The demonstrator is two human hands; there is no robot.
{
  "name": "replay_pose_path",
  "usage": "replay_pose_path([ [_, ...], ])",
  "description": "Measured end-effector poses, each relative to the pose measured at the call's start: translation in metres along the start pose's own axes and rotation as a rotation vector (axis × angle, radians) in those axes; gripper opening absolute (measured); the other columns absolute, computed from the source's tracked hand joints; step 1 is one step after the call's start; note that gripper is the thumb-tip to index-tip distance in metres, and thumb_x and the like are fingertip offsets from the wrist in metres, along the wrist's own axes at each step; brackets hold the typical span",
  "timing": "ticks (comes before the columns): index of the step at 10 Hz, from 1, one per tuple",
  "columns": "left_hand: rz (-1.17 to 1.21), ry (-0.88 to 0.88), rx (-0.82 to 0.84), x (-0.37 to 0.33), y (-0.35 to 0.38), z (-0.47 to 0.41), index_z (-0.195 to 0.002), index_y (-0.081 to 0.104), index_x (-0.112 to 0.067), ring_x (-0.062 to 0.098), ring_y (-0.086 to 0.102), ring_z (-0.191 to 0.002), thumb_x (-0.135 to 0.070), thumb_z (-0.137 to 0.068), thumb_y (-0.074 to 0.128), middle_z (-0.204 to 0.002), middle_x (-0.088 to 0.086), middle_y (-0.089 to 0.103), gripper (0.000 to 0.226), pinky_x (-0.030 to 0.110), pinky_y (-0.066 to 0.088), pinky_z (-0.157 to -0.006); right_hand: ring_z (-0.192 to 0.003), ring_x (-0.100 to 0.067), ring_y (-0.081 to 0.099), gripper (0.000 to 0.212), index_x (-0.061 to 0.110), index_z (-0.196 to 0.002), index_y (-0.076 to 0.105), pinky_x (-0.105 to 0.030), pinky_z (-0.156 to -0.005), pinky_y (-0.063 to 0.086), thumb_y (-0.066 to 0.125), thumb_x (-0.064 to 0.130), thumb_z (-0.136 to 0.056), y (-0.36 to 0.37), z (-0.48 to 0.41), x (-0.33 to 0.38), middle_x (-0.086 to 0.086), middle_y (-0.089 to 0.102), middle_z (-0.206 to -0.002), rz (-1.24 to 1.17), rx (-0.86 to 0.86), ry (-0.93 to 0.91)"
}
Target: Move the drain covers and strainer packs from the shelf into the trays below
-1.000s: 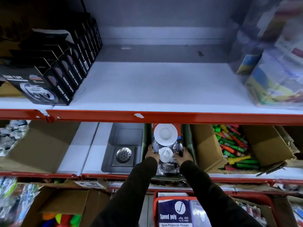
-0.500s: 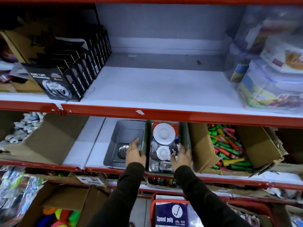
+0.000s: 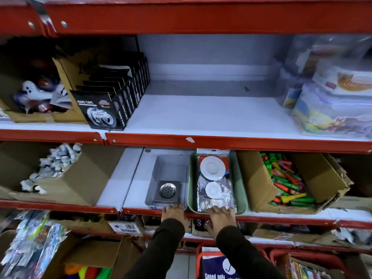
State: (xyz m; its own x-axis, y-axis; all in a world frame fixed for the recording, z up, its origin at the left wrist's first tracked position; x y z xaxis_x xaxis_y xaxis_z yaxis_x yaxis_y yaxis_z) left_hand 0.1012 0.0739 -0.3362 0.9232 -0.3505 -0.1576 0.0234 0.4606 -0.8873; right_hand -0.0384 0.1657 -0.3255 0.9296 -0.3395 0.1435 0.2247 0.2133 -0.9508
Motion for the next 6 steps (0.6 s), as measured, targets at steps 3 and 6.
replay_pose_path([
  [3,0.060,0.184,-0.085,-0.006,-0.032,0.021,-0.139,0.048,-0.029,0.025,0.050,-0.133,-0.019,-0.086,0.054,-0.147,0.002,0.048,0.055,0.038,0.040,-0.114,-0.123,-0.020,0.053,0.047,0.034,-0.132,0.049,-0.044,-0.113,0.023,0.044,0.032,-0.085,-0.031,0.010,0.013,0.004,0.057,-0.134,-0.002,-0.100,0.032],
  [6,0.116,0.640,-1.132,-0.068,-0.265,0.130,-0.125,0.062,-0.028,0.020,0.059,-0.111,-0.022,-0.074,0.046,-0.123,-0.005,0.063,0.054,0.035,0.045,-0.091,-0.094,-0.024,0.059,0.033,0.028,-0.113,0.067,-0.036,-0.078,0.038,0.052,0.023,-0.083,-0.297,0.088,0.055,0.003,0.067,-0.109,-0.116,-1.285,-0.152],
])
Point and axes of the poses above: each hand's wrist, its own z-axis away from the middle knuckle, its own y-axis out of the palm, x = y × z, the point moved 7 cm from there along -z, towards the middle knuckle
